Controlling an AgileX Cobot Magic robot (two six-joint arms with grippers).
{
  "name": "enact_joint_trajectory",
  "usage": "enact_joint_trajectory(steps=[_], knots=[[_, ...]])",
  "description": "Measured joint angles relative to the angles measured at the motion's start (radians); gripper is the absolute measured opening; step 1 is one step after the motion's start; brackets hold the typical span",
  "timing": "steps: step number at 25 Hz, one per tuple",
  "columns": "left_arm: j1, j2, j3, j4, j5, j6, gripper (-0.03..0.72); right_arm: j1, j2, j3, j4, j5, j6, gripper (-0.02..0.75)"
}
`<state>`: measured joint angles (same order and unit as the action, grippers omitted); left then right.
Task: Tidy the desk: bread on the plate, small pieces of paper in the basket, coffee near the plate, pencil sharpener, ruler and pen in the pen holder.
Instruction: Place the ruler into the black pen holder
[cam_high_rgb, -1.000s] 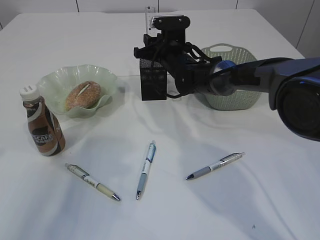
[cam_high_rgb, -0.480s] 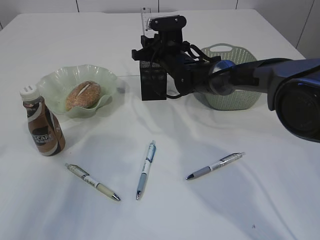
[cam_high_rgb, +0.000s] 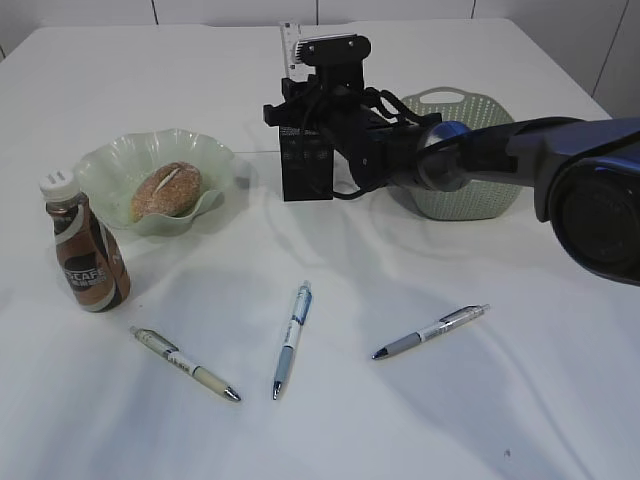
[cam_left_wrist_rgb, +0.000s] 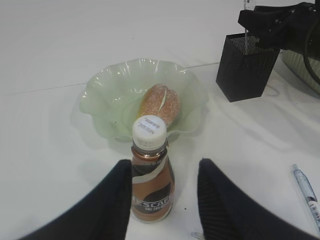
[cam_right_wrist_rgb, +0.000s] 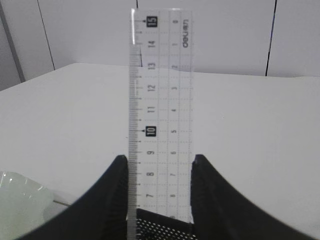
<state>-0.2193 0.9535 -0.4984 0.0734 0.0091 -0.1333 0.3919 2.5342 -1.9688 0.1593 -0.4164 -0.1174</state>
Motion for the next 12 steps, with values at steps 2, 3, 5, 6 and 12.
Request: enact_joint_trajectory(steps=[2, 3, 5, 6, 12], knots=[[0.0, 0.0, 0.0, 0.0, -0.002, 0.0, 0.302, 0.0, 0.0, 0.0, 0.0, 0.007, 0.0, 0.306], [0.0, 0.0, 0.0, 0.0, -0.002, 0.0, 0.302, 0.0, 0.0, 0.0, 0.0, 0.011, 0.0, 0.307], [0.0, 0.0, 0.0, 0.0, -0.002, 0.0, 0.302, 0.0, 0.0, 0.0, 0.0, 0.015, 0.0, 0.308], [0.0, 0.0, 0.0, 0.002, -0.002, 0.0, 0.302, 0.0, 0.0, 0.0, 0.0, 0.019, 0.0, 0.312], [0.0, 0.0, 0.0, 0.002, -0.004, 0.0, 0.302, 0.0, 0.0, 0.0, 0.0, 0.023, 0.0, 0.318]])
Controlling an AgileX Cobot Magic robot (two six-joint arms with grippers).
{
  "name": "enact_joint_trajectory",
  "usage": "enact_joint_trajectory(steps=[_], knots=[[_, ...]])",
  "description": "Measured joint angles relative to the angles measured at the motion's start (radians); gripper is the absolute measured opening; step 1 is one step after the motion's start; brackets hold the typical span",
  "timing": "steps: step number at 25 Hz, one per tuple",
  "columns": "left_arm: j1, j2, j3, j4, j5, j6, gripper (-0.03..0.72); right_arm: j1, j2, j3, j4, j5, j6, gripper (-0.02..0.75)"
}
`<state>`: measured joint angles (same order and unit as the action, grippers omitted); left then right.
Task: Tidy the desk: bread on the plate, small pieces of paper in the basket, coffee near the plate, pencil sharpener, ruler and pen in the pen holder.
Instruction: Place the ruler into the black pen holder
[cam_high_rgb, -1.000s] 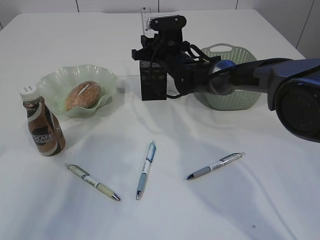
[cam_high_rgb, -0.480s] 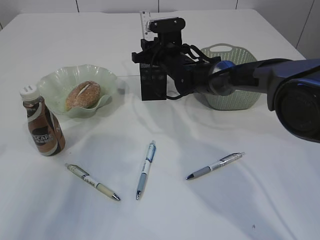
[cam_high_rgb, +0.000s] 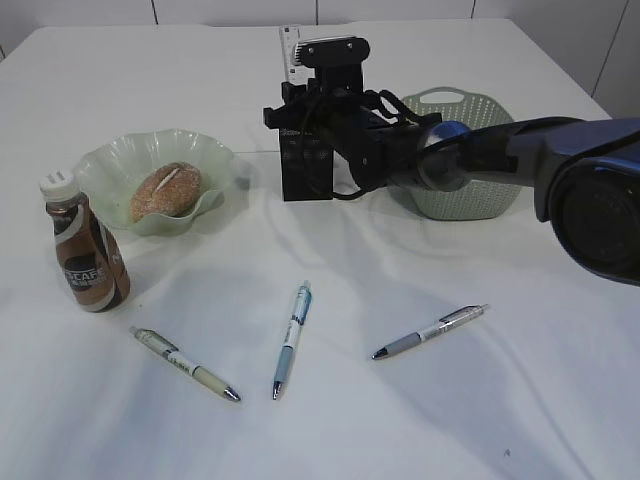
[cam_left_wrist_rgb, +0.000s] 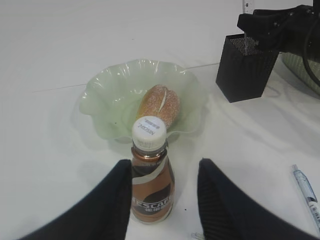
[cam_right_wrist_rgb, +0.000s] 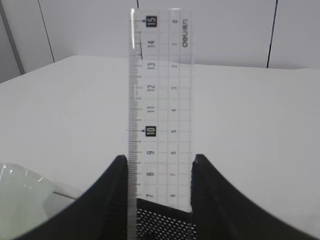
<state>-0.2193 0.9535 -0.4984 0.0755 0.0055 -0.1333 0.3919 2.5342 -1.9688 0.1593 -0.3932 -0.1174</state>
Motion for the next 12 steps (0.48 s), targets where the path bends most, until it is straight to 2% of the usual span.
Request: enact_joint_trajectory(steps=[8, 10, 12], knots=[[0.0, 0.0, 0.0, 0.0, -0.017, 0.0, 0.302, -0.002, 0.0, 0.0, 0.002, 0.031, 0.0, 0.34], [0.0, 0.0, 0.0, 0.0, -0.019, 0.0, 0.302, -0.004, 0.0, 0.0, 0.002, 0.031, 0.0, 0.384], [0.0, 0.0, 0.0, 0.0, -0.019, 0.0, 0.302, -0.004, 0.0, 0.0, 0.002, 0.033, 0.0, 0.394]])
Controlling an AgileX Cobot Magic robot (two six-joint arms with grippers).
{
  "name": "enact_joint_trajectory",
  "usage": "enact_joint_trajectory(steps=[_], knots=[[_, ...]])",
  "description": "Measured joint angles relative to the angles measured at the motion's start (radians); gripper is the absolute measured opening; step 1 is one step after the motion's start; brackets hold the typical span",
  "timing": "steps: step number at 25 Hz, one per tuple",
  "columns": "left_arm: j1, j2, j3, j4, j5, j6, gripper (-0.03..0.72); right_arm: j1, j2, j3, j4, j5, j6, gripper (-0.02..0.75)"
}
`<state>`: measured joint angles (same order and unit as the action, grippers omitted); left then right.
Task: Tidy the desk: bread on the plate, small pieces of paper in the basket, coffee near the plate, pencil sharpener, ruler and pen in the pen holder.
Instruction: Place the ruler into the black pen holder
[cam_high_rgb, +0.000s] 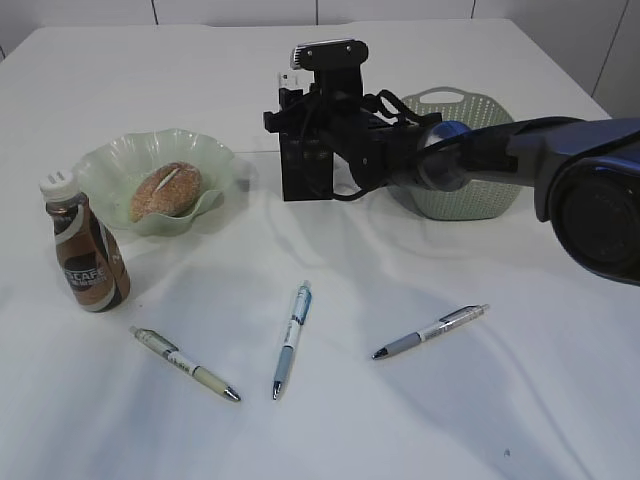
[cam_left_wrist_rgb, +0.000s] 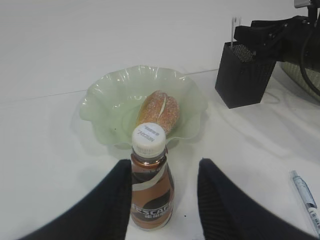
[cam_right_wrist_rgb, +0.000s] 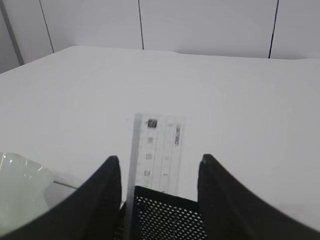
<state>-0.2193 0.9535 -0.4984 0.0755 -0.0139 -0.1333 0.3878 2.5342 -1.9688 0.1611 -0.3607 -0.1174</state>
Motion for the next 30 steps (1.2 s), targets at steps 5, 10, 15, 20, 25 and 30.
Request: enact_joint_trajectory(steps=[5, 10, 15, 20, 25, 30], knots=[[0.0, 0.0, 0.0, 0.0, -0.004, 0.0, 0.302, 0.0, 0.0, 0.0, 0.0, 0.006, 0.0, 0.41], [0.0, 0.0, 0.0, 0.0, -0.004, 0.0, 0.302, 0.0, 0.0, 0.0, 0.0, 0.019, 0.0, 0.41], [0.0, 0.0, 0.0, 0.0, -0.005, 0.0, 0.302, 0.0, -0.04, 0.0, 0.0, 0.094, 0.0, 0.411], [0.0, 0.0, 0.0, 0.002, -0.006, 0.0, 0.302, 0.0, -0.118, -0.002, 0.0, 0.163, -0.004, 0.41], [0.0, 0.0, 0.0, 0.002, -0.017, 0.0, 0.302, 0.0, -0.2, -0.002, -0.002, 0.337, -0.023, 0.409], [0.0, 0.0, -0.013, 0.002, -0.02, 0.0, 0.302, 0.0, -0.279, -0.002, -0.017, 0.518, -0.031, 0.408]])
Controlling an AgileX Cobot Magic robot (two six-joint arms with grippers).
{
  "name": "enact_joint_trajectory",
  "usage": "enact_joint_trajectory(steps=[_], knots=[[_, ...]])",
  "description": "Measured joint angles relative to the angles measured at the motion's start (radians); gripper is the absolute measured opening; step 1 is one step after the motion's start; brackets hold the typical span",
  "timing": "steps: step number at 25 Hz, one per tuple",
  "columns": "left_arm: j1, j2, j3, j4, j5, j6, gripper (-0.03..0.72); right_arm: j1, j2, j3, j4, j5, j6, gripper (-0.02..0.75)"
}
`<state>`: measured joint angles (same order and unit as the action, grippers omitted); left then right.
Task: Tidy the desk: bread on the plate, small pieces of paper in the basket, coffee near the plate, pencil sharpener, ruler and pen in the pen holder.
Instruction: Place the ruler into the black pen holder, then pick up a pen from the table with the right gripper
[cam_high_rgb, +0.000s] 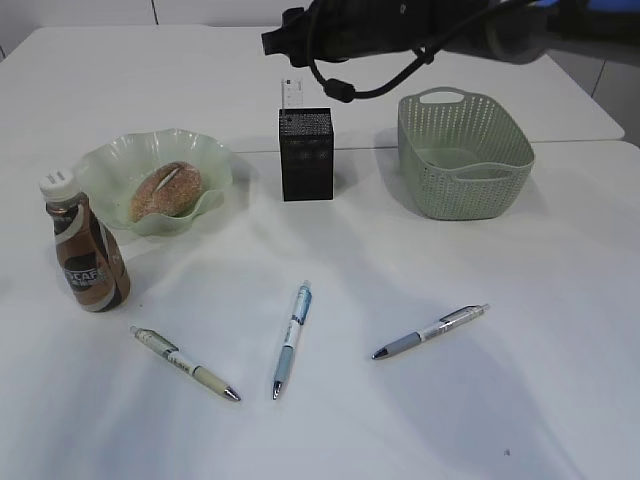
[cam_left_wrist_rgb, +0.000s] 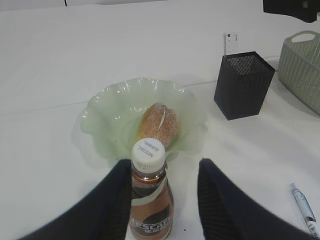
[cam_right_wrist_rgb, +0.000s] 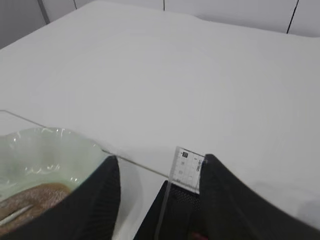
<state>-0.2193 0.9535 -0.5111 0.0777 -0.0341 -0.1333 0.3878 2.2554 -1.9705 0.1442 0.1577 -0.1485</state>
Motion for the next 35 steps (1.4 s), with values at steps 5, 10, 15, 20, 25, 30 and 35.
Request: enact_joint_trajectory(steps=[5, 10, 15, 20, 25, 30, 35], knots=[[0.0, 0.0, -0.041, 0.0, 0.013, 0.0, 0.302, 0.0, -0.117, 0.0, -0.011, 0.261, -0.002, 0.407], [0.0, 0.0, -0.045, 0.0, 0.034, 0.0, 0.302, 0.0, -0.175, 0.0, -0.015, 0.403, -0.004, 0.407], [0.0, 0.0, -0.078, 0.0, 0.102, 0.0, 0.302, 0.0, -0.265, -0.006, -0.015, 0.597, 0.004, 0.406], [0.0, 0.004, -0.144, 0.0, 0.192, 0.0, 0.302, 0.0, -0.34, -0.015, -0.015, 0.759, 0.039, 0.406], [0.0, 0.004, -0.201, 0.018, 0.305, 0.0, 0.302, 0.0, -0.371, -0.016, -0.015, 0.901, 0.063, 0.406], [-0.01, 0.004, -0.269, 0.051, 0.389, 0.022, 0.302, 0.0, -0.387, -0.016, -0.015, 0.96, 0.074, 0.406], [-0.089, 0.009, -0.338, 0.087, 0.441, 0.035, 0.302, 0.0, -0.395, -0.016, -0.015, 1.088, 0.11, 0.406]])
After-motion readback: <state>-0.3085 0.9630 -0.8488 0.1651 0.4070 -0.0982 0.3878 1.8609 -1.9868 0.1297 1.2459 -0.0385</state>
